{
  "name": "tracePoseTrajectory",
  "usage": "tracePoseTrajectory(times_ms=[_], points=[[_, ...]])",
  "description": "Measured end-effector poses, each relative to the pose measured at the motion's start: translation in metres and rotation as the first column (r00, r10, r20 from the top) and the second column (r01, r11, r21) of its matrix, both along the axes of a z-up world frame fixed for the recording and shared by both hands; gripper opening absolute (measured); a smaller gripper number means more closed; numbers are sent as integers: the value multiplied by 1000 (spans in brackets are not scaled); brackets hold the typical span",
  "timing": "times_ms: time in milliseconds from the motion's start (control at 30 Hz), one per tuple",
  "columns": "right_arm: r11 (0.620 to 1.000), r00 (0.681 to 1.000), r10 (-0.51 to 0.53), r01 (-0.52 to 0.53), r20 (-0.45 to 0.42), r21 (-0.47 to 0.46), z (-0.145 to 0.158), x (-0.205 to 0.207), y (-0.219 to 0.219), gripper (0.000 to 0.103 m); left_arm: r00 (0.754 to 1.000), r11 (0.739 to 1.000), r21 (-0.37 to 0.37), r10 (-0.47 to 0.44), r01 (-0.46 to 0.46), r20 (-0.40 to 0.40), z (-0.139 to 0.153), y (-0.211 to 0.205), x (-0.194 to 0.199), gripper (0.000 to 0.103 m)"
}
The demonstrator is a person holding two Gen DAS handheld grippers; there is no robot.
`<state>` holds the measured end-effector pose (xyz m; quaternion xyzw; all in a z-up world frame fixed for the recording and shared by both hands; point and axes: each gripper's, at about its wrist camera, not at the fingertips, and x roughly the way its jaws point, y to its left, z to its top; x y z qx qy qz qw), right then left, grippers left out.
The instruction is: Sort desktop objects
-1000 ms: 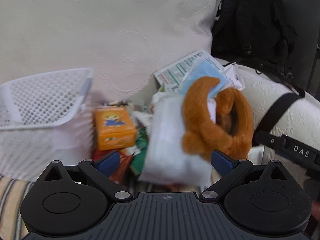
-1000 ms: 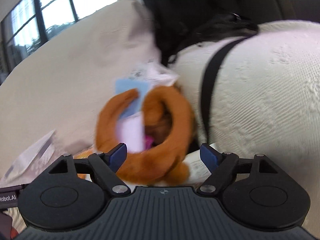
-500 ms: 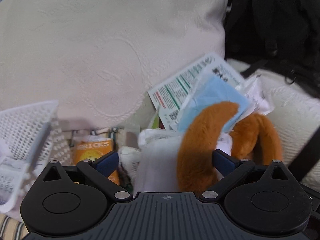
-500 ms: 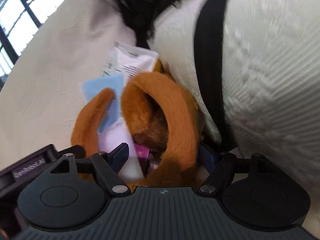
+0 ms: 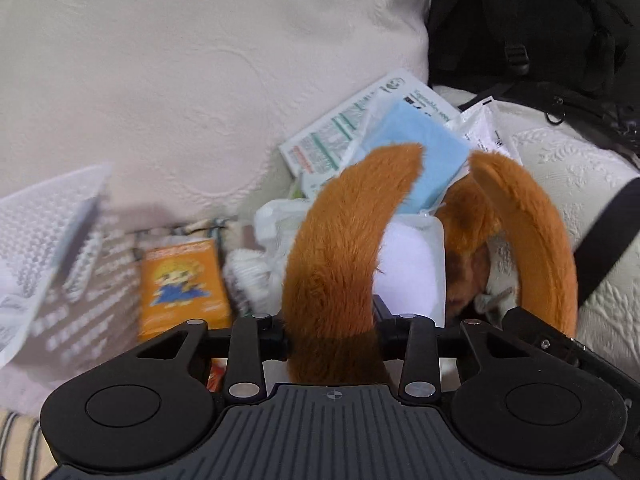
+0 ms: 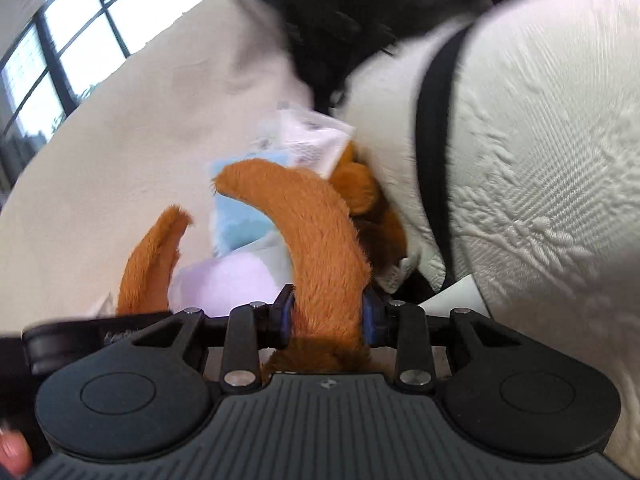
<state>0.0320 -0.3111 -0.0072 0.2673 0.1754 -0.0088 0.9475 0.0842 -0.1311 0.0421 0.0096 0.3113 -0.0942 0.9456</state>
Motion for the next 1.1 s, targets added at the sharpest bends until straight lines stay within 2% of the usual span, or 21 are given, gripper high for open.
tracePoseTrajectory(times_ms=[133, 267, 367, 733, 1100], points=[[999, 999, 36, -36, -13, -20, -10, -19, 14, 37, 1000, 1000, -19, 8, -8, 9, -7, 19, -31, 36], [997, 998, 59, -60, -25, -39, -18, -39, 24, 36, 1000, 1000, -2, 14, -14, 25, -13, 28, -61, 36], [997, 997, 70, -71, -20, -39, -17, -50, 29, 36, 999, 1000, -16, 15, -14, 37, -8, 37, -78, 36], [992, 988, 117, -113, 100, -48, 39, -74, 47, 37, 984, 999, -47, 26, -18, 174, 59, 68, -118, 36], [978, 965, 199, -186, 173, -91, 85, -58, 89, 37, 964, 993, -65, 115, -102, 239, 98, 118, -117, 39]])
